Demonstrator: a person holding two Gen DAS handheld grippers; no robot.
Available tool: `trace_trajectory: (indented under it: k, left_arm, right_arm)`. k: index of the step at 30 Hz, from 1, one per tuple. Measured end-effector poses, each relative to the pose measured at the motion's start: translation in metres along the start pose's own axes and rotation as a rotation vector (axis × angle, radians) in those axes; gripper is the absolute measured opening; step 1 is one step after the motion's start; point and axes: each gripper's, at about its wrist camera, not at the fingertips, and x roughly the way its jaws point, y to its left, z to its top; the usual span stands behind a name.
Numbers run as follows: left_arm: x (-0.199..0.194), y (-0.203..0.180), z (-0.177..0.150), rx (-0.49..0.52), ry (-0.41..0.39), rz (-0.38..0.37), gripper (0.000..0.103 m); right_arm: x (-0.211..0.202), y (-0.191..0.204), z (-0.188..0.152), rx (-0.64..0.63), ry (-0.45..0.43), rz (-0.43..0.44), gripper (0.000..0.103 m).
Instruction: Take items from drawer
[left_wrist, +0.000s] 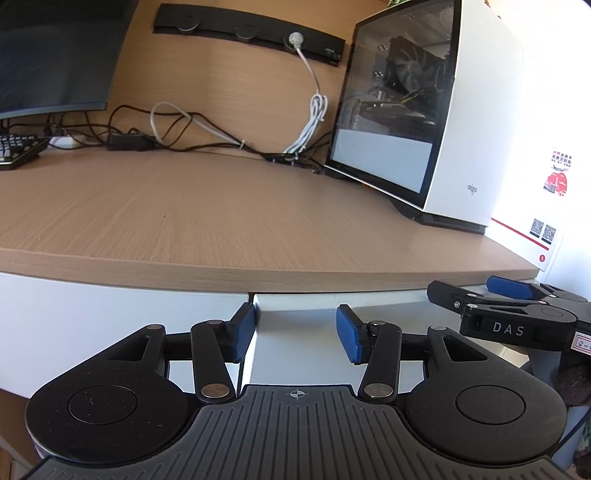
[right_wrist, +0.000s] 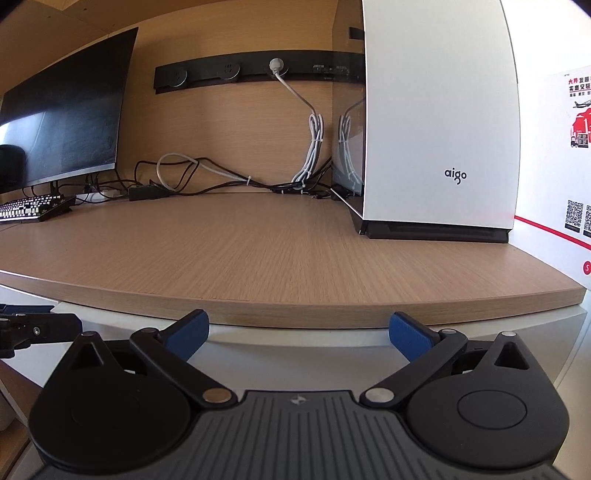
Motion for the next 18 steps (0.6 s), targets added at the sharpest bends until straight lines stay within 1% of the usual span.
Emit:
trace_trajectory:
  k: [3,6,7,9,11,14,15,16,18]
  left_arm:
    - [-0.002,0.001,0.000,0.004,0.001,-0.004,0.051]
    - [-0.002,0.005,0.001,-0.032,-0.007,-0.003,0.046]
    - [-0.002,0.006,0.002,-0.049,-0.015,0.000,0.044]
    - [-0.003,0.004,0.002,-0.047,-0.032,0.020,0.041]
    - [-0.002,0.004,0.003,-0.052,-0.027,0.031,0.041]
    - [0.000,0.005,0.005,-0.071,-0.019,0.038,0.040]
    - [0.000,0.004,0.005,-0.066,-0.018,0.038,0.041]
    - [0.001,0.004,0.005,-0.061,-0.013,0.033,0.044]
    - [0.001,0.003,0.005,-0.052,-0.003,0.023,0.047]
  right_arm:
    - [-0.002,0.000,0.000,-0.006,0.010,0.006,0.103]
    - [-0.004,0.003,-0.003,-0.014,-0.010,0.015,0.103]
    - [-0.003,0.006,-0.004,-0.022,-0.024,0.006,0.103]
    - [0.000,0.009,-0.002,-0.025,-0.046,-0.013,0.103]
    - [0.002,0.012,0.000,-0.012,-0.052,-0.028,0.103]
    - [0.003,0.015,-0.002,-0.030,-0.041,-0.030,0.103]
    - [0.004,0.012,0.000,-0.013,-0.025,-0.023,0.103]
    - [0.005,0.010,0.002,0.006,-0.004,-0.016,0.103]
    - [0.006,0.010,0.005,-0.001,0.017,-0.016,0.103]
